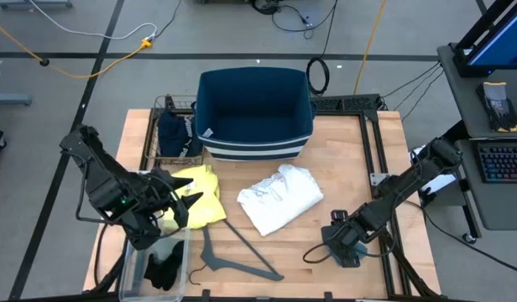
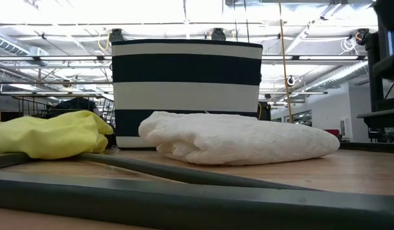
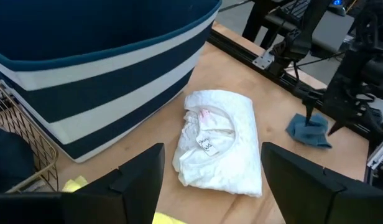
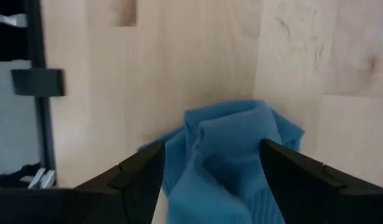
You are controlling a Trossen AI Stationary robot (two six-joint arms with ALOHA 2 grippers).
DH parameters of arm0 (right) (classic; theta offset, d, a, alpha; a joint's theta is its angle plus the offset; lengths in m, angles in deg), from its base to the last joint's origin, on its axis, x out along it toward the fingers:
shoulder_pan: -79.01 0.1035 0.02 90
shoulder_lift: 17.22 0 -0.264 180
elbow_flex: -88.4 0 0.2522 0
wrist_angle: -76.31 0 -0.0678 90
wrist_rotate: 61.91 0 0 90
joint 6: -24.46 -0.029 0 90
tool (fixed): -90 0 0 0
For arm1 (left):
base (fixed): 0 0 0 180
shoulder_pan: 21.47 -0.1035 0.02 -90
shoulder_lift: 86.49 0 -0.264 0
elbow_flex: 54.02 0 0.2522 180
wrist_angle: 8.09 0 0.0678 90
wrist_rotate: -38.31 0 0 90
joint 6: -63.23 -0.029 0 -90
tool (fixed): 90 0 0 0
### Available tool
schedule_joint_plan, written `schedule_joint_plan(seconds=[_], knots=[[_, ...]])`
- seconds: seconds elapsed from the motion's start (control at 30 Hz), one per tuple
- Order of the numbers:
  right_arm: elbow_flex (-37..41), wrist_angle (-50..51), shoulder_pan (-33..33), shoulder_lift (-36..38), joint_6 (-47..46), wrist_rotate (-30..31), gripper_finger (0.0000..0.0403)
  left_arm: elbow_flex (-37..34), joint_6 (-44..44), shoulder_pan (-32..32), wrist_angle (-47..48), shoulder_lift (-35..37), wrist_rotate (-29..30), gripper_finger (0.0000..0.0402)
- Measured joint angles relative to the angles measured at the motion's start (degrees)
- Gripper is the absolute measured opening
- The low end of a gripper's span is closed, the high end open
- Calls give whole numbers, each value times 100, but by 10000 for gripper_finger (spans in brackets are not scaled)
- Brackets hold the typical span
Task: Pick & Place Cloths
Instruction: Put the dark gray sock into the transparent bin
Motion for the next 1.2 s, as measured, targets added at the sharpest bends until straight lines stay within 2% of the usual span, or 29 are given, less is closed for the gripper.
schedule_joint_plan(seconds=[0.27, 0.4, 0.53, 0.73, 0.77, 1.0, 1.2], knots=[[780, -1052, -102, 0, -433, 19, 252, 0, -14, 0, -1, -2, -127, 271], [934, -1094, -125, 0, -831, 19, 227, 0, -19, 0, 0, -2, -127, 271], [995, -1082, -126, 0, -1204, 16, 163, 0, -12, 0, -10, -2, -130, 271], [995, -1104, -125, 0, -1633, -17, 28, 0, -6, 0, -68, -2, -260, 271], [994, -1138, -125, 1, -1631, -30, 16, 0, -6, 0, -113, -2, -261, 271], [632, -1426, -284, 300, -1458, -166, 6, 0, -85, 0, -488, -2, -477, 271], [51, -1819, -755, 842, -918, 4, 4, 0, -151, 0, -732, -2, -637, 271]])
